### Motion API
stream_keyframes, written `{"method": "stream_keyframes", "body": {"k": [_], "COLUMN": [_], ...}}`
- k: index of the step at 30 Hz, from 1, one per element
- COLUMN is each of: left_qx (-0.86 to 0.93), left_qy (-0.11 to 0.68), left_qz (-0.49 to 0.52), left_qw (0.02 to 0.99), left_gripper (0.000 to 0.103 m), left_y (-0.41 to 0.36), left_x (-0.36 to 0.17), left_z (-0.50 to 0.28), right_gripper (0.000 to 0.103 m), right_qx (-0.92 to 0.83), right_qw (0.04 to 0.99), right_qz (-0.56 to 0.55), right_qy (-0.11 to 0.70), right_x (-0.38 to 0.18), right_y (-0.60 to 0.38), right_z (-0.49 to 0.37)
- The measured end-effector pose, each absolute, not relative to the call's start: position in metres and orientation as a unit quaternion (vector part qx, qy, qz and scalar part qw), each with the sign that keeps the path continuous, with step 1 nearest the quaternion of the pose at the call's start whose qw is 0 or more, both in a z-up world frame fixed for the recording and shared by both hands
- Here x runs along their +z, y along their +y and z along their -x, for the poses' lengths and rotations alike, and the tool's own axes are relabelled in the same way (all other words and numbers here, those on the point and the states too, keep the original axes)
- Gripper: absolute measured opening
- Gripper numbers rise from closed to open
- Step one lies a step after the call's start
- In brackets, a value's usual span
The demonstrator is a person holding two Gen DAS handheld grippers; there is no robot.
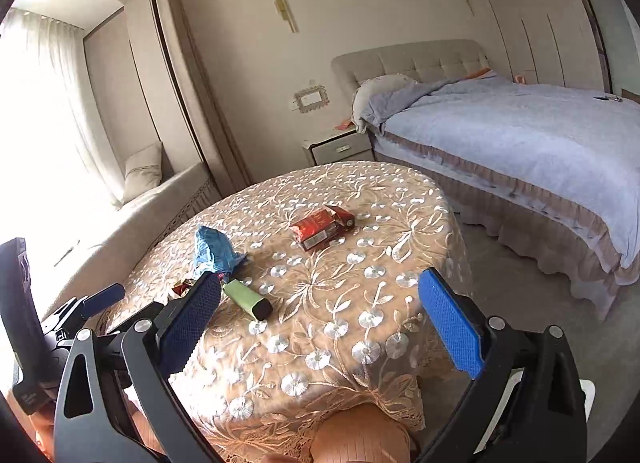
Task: Collect trash
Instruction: 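Move both open tools back over the table, then grasp the crumpled green-red wrapper with the left tool while the right tool grasps the green tube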
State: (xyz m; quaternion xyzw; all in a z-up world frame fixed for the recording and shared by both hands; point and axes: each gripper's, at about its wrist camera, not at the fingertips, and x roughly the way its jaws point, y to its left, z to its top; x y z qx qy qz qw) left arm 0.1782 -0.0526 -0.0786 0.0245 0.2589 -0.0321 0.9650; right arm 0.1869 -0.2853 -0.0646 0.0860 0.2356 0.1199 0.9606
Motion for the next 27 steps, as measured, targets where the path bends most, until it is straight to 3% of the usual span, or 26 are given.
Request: {"method": "stream_keyframes", "body": {"k": [14, 24, 25, 27], "left_qx": [-0.011, -0.017, -0.021, -0.033], "left_qy": [0.341, 0.383, 0.386, 0.394], "left_qz": [-0.002, -0.006, 0.0, 0.009], "left_qw": [0.94, 0.923, 0.922, 0.919], "left_gripper": [0.098, 0.098, 0.097, 0.095], "left_y": [-0.007, -0.001, 0.0, 0.003], "left_x": [-0.118, -0.138, -0.139, -0.142], "left_z": [-0.243, -0.274, -0.276, -0.279], "right_gripper": [0.098, 0.098, 0.097, 0.078], "right_qx": [0.211, 0.255, 0.258, 0.262], "right_qw": [0.923, 0.879, 0.875, 0.868], "right_qz": [0.109, 0.132, 0.133, 0.13], "right_qy": [0.301, 0.38, 0.387, 0.402], "right_x": [-0.107, -0.13, -0.133, -0.139], "right_y": [-0.194, -0.169, -0.167, -0.163], "right_z": [-0.249, -0.297, -0.301, -0.308]}}
